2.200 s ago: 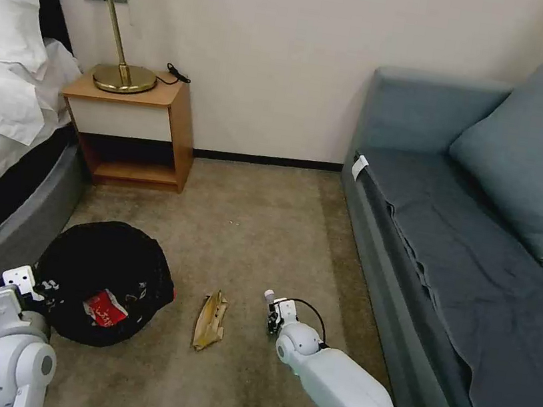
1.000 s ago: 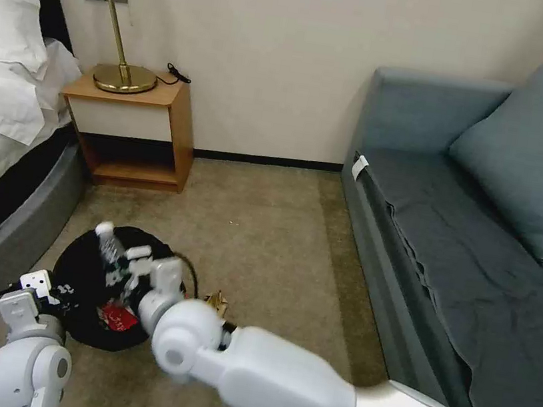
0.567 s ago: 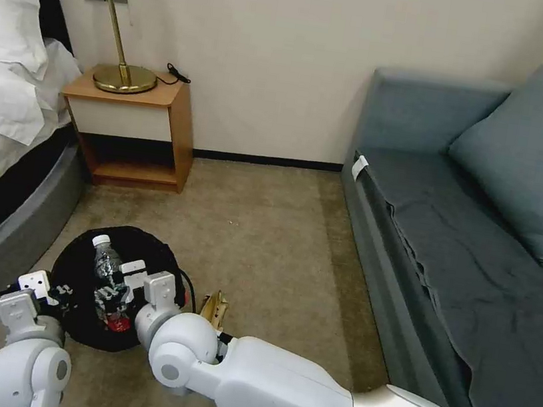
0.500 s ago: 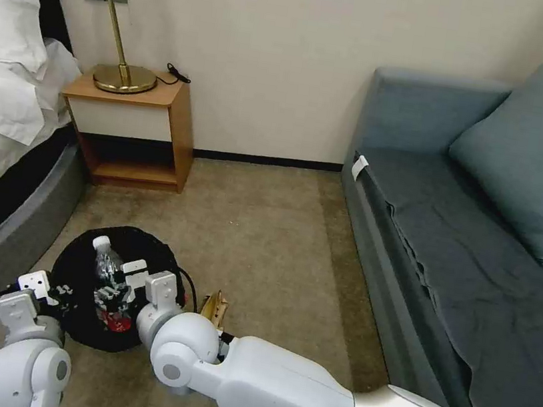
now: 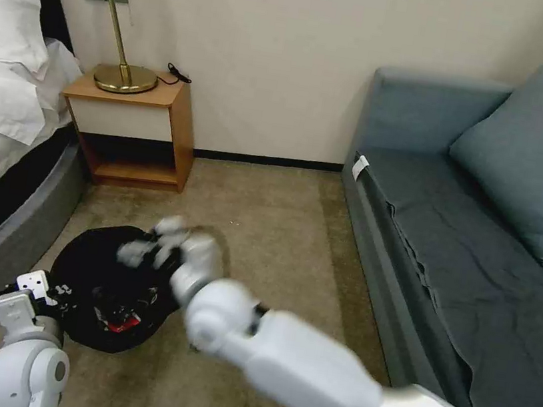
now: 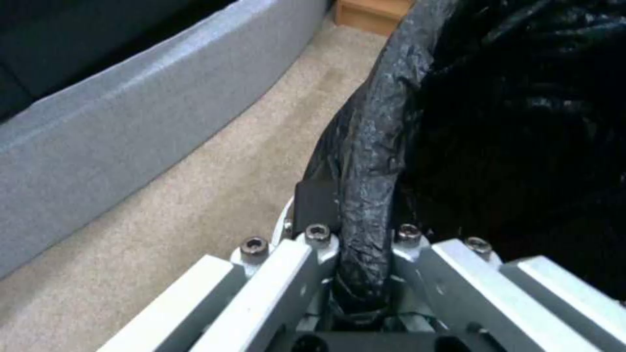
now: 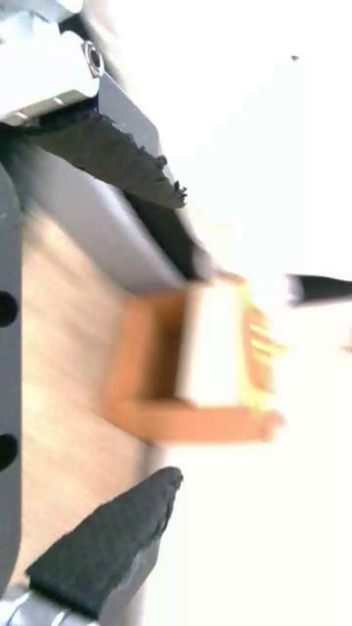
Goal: Pick up the trash bin, then pick up the garbage on the floor and place it into the trash bin.
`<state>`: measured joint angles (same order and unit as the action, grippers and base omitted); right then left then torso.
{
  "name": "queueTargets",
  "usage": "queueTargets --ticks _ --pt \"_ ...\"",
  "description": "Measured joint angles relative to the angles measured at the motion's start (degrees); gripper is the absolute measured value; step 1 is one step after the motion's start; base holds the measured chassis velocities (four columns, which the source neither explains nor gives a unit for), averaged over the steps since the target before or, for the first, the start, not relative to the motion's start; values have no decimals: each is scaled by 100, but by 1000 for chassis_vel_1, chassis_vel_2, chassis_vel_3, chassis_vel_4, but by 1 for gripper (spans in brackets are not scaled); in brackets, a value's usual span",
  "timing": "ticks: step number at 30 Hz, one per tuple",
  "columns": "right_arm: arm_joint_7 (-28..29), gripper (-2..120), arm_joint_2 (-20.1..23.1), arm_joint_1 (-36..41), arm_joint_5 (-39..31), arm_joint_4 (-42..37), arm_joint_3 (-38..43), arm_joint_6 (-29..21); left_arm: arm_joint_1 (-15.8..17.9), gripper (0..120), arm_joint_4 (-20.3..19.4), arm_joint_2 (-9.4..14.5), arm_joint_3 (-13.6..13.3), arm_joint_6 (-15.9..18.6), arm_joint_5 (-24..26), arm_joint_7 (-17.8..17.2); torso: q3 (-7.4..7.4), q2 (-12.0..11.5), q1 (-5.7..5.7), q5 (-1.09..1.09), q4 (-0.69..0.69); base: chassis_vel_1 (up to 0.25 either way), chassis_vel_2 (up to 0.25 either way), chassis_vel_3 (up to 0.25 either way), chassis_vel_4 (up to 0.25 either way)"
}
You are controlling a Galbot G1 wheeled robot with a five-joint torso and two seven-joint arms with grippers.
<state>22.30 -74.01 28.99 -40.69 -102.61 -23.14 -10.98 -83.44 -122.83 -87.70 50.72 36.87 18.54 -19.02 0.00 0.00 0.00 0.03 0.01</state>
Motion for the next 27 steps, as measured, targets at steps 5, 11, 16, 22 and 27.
queueTargets --ticks 5,11,16,22,27 --pt "-354 100 955 521 468 -603 1114 243 0 2 19 55 40 -11 55 3 0 0 0 0 -3 0 0 0 0" --pt "-215 100 1764 2171 1129 -1729 2606 438 50 2 90 108 83 -31 89 20 0 0 0 1 -4 0 0 0 0" --pt "-119 100 1482 3858 2005 -2529 3479 582 93 2 128 155 126 -38 131 23 -1 0 0 -1 -3 0 0 0 0" --pt "-154 100 885 5077 2845 -2724 3474 827 86 2 117 162 134 -51 151 28 -1 0 0 -3 -2 0 0 0 0" --pt "-237 100 722 5183 2948 -2626 3396 946 78 2 78 160 141 -53 164 30 -1 1 0 -3 -1 0 0 0 0"
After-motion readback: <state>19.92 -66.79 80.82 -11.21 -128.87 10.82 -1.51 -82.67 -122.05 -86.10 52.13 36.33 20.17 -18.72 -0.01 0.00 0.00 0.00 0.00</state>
